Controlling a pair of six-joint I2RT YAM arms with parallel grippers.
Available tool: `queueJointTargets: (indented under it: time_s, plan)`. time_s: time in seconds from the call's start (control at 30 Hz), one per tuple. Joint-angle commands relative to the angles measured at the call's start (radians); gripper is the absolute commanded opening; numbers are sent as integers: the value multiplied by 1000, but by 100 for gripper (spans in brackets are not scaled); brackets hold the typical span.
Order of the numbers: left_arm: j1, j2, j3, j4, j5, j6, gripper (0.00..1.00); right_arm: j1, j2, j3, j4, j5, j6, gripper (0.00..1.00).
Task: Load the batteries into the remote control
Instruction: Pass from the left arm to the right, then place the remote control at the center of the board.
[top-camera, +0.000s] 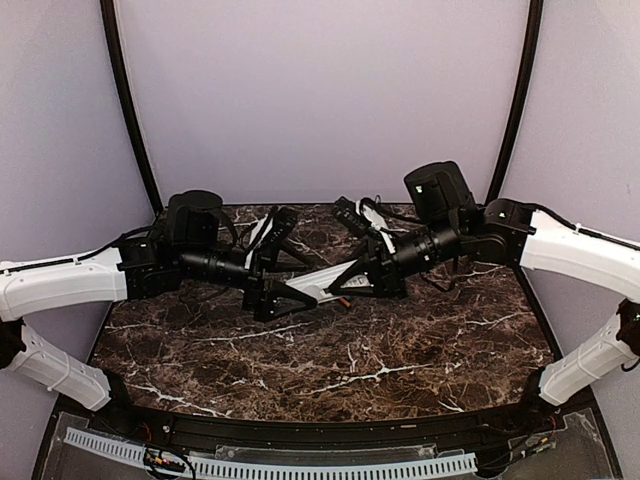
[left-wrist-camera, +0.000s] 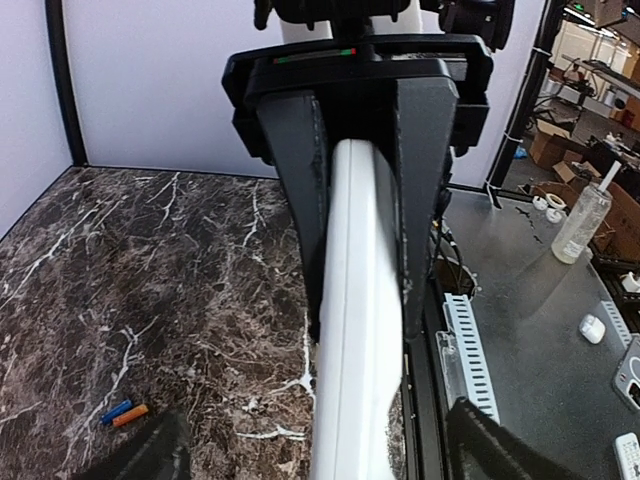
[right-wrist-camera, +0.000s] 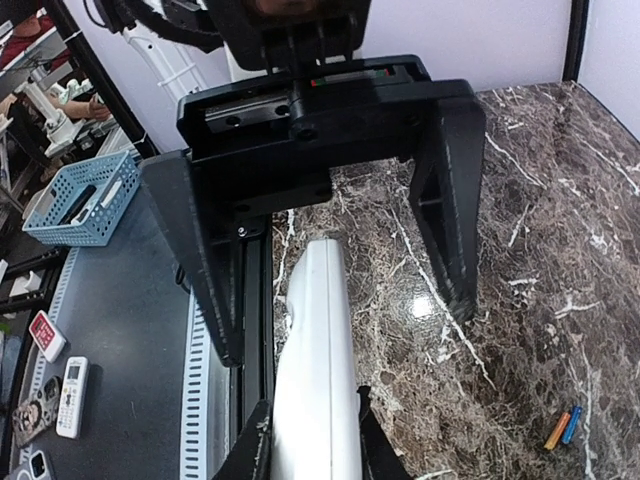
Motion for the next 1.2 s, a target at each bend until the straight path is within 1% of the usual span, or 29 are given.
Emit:
queueJointTargets:
  time_s: [0.0,0.1,0.3,0.47,0.7,0.77,0.9,1.0,1.07,1.17]
  plan:
    - [6,-14,36,-43,-151,69,98,-27,36,-34,8,20,113,0]
    - [6,-22,39,-111,-202,114,99,-42,67,-88,29,-2,191,0]
    - [6,-38,24,-143,-255,159,99,-53,171,-218,127,-58,358,0]
    - [6,-28,28,-162,-273,174,99,-57,269,-315,239,-101,488,0]
    - [6,-10,30,-172,-278,175,99,-81,374,-388,352,-99,604,0]
    - [6,-6,30,-177,-279,177,99,-90,393,-396,357,-78,619,7]
    - [6,-1,32,-187,-282,185,99,-107,419,-399,304,-1,636,31]
    - [6,11,33,-201,-286,195,99,-110,417,-395,259,51,633,44]
    - [5,29,35,-212,-295,207,99,-111,412,-388,230,84,630,50]
    - [2,63,37,-233,-302,237,99,-115,413,-369,175,145,621,54]
